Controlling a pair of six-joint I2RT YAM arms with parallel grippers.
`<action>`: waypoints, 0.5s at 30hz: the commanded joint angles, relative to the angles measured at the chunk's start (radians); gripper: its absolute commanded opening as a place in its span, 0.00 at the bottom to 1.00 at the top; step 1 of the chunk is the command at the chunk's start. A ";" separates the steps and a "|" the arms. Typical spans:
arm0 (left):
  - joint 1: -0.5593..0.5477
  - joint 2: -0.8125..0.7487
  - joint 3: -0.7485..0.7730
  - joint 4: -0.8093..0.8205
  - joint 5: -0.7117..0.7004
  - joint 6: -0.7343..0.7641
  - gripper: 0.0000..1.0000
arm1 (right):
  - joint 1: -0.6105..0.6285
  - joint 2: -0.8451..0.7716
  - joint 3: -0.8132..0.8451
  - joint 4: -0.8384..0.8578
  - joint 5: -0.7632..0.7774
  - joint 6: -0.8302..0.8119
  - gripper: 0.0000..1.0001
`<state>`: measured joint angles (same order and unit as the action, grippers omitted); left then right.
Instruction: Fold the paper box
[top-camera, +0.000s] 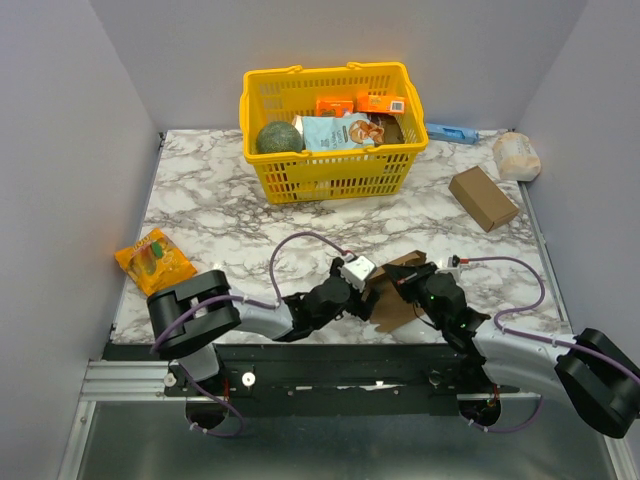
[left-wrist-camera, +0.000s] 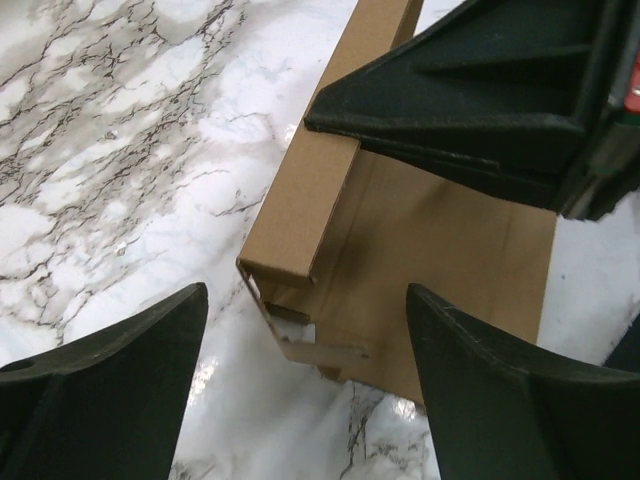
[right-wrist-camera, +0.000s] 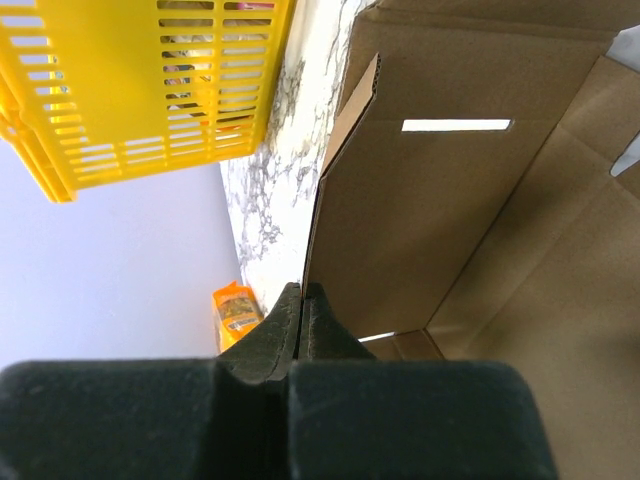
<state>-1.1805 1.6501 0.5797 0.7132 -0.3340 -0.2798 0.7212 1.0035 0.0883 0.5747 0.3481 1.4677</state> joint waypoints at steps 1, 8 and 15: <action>-0.002 -0.148 -0.119 0.126 0.082 0.037 0.93 | 0.011 0.000 -0.041 -0.142 0.043 -0.035 0.00; 0.091 -0.337 -0.250 0.108 0.165 -0.013 0.90 | 0.009 -0.031 -0.044 -0.159 0.042 -0.032 0.00; 0.157 -0.283 -0.198 -0.050 0.113 -0.052 0.80 | 0.011 -0.036 -0.053 -0.164 0.051 -0.026 0.00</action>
<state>-1.0294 1.3174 0.3420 0.7532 -0.2153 -0.3126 0.7254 0.9581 0.0845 0.5289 0.3504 1.4681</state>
